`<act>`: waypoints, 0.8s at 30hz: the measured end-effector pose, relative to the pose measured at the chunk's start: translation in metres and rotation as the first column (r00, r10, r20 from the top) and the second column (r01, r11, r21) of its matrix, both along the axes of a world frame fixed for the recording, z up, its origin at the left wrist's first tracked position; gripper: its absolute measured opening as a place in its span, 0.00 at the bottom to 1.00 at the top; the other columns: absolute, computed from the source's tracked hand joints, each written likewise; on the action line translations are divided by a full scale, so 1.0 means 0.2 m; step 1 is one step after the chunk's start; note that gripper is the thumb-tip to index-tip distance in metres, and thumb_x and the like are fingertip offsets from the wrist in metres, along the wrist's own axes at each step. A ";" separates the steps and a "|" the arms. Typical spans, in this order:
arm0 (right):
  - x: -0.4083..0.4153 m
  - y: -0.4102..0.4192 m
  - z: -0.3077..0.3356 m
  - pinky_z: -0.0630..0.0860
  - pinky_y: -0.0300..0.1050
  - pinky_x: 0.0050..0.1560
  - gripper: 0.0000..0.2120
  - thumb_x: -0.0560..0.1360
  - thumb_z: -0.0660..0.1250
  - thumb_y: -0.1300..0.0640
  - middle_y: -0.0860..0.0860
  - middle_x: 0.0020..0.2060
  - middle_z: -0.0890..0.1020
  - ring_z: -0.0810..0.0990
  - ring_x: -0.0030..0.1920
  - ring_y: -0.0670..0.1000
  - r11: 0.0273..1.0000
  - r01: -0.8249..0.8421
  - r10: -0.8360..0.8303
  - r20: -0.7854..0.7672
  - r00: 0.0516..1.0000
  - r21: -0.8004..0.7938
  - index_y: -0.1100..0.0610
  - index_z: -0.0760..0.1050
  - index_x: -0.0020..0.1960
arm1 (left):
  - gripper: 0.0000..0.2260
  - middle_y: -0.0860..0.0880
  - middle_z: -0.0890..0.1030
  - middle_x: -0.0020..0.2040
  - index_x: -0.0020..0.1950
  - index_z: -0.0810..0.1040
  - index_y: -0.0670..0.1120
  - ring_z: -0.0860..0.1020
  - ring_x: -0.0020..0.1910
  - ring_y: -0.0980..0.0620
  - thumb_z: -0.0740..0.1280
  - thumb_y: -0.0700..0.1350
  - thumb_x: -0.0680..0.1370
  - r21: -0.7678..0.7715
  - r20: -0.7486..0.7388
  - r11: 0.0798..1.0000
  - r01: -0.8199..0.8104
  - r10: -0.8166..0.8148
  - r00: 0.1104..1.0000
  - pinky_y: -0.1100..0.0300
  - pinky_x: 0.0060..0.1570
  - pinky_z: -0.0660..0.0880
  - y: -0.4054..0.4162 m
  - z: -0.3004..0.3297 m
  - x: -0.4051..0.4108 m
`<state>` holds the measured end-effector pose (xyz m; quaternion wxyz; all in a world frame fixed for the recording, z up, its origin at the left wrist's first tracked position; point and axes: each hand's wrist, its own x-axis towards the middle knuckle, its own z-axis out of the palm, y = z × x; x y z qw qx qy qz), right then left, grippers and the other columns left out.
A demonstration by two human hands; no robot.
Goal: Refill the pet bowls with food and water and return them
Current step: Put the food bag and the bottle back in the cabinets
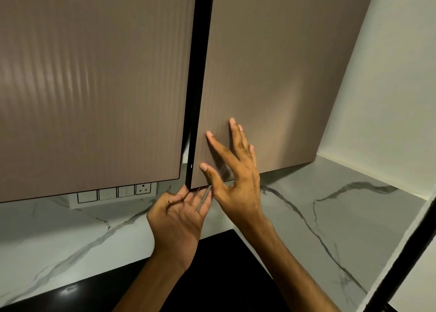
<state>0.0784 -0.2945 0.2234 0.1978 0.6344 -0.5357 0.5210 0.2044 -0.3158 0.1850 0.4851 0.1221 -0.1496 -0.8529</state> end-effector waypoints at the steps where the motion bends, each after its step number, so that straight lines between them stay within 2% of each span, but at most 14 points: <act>1: 0.00 -0.02 0.00 0.50 0.74 0.79 0.31 0.80 0.73 0.53 0.48 0.84 0.54 0.48 0.84 0.48 1.000 0.004 -0.004 -0.002 1.000 -0.003 0.41 0.65 0.78 | 0.31 0.34 0.69 0.77 0.82 0.58 0.37 0.70 0.75 0.32 0.53 0.45 0.79 0.012 -0.004 1.000 -0.009 0.009 1.000 0.37 0.77 0.63 -0.01 0.00 0.00; 5: 0.01 -0.08 -0.01 0.50 0.74 0.78 0.31 0.80 0.72 0.53 0.48 0.84 0.53 0.48 0.84 0.48 1.000 0.017 -0.017 -0.014 1.000 -0.006 0.40 0.65 0.78 | 0.33 0.33 0.67 0.78 0.84 0.47 0.40 0.69 0.76 0.33 0.52 0.44 0.79 0.026 -0.039 0.999 -0.035 0.036 0.999 0.36 0.78 0.61 -0.05 0.01 0.00; 8: 0.00 -0.12 -0.02 0.49 0.74 0.78 0.31 0.80 0.72 0.53 0.48 0.84 0.53 0.48 0.84 0.49 1.000 0.023 -0.023 -0.021 1.000 -0.011 0.40 0.65 0.78 | 0.32 0.33 0.69 0.76 0.84 0.54 0.40 0.69 0.75 0.33 0.52 0.43 0.79 0.039 -0.061 0.998 -0.039 0.041 0.997 0.36 0.78 0.62 -0.08 0.01 0.00; 10: 0.00 -0.15 -0.02 0.49 0.75 0.78 0.31 0.80 0.72 0.52 0.49 0.84 0.53 0.48 0.84 0.49 0.999 0.039 -0.039 -0.033 0.999 -0.011 0.40 0.65 0.78 | 0.30 0.34 0.72 0.75 0.81 0.62 0.38 0.71 0.74 0.33 0.54 0.42 0.78 0.042 -0.062 0.998 -0.036 0.038 0.997 0.36 0.77 0.63 -0.10 0.01 -0.01; 12: 0.00 -0.17 -0.03 0.50 0.75 0.78 0.31 0.80 0.72 0.52 0.49 0.84 0.53 0.48 0.84 0.50 0.999 0.049 -0.049 -0.038 0.998 -0.012 0.41 0.65 0.79 | 0.32 0.34 0.73 0.74 0.78 0.65 0.36 0.71 0.74 0.33 0.57 0.42 0.74 0.043 -0.063 0.998 -0.040 0.042 0.997 0.37 0.76 0.64 -0.11 0.01 -0.01; 15: 0.00 -0.19 -0.03 0.50 0.75 0.78 0.29 0.80 0.72 0.52 0.50 0.84 0.53 0.48 0.84 0.50 0.998 0.054 -0.054 -0.036 0.998 -0.015 0.43 0.67 0.79 | 0.36 0.34 0.73 0.74 0.79 0.64 0.36 0.71 0.73 0.33 0.59 0.42 0.70 0.034 -0.063 0.998 -0.057 0.059 0.996 0.37 0.77 0.64 -0.11 0.04 -0.01; 18: 0.00 -0.21 -0.03 0.50 0.75 0.77 0.28 0.80 0.71 0.51 0.50 0.84 0.54 0.48 0.84 0.51 0.998 0.054 -0.055 -0.037 0.998 -0.024 0.44 0.68 0.79 | 0.39 0.35 0.73 0.72 0.81 0.56 0.35 0.71 0.73 0.33 0.59 0.41 0.69 0.038 -0.059 0.996 -0.081 0.084 0.995 0.37 0.77 0.63 -0.11 0.06 -0.01; 22: 0.00 -0.22 -0.04 0.50 0.75 0.78 0.28 0.80 0.70 0.51 0.50 0.84 0.54 0.48 0.84 0.51 0.998 0.054 -0.056 -0.040 0.998 -0.039 0.44 0.68 0.78 | 0.32 0.33 0.72 0.74 0.81 0.56 0.35 0.72 0.73 0.33 0.55 0.41 0.77 0.034 -0.040 0.997 -0.074 0.075 0.996 0.37 0.77 0.63 -0.13 0.04 -0.01; 24: 0.00 -0.22 -0.04 0.49 0.75 0.78 0.28 0.80 0.70 0.50 0.50 0.84 0.54 0.48 0.84 0.51 0.998 0.049 -0.051 -0.039 0.998 -0.040 0.44 0.68 0.78 | 0.32 0.33 0.71 0.75 0.82 0.57 0.36 0.72 0.73 0.33 0.55 0.41 0.77 0.026 -0.048 0.997 -0.070 0.071 0.996 0.37 0.77 0.64 -0.14 0.02 -0.02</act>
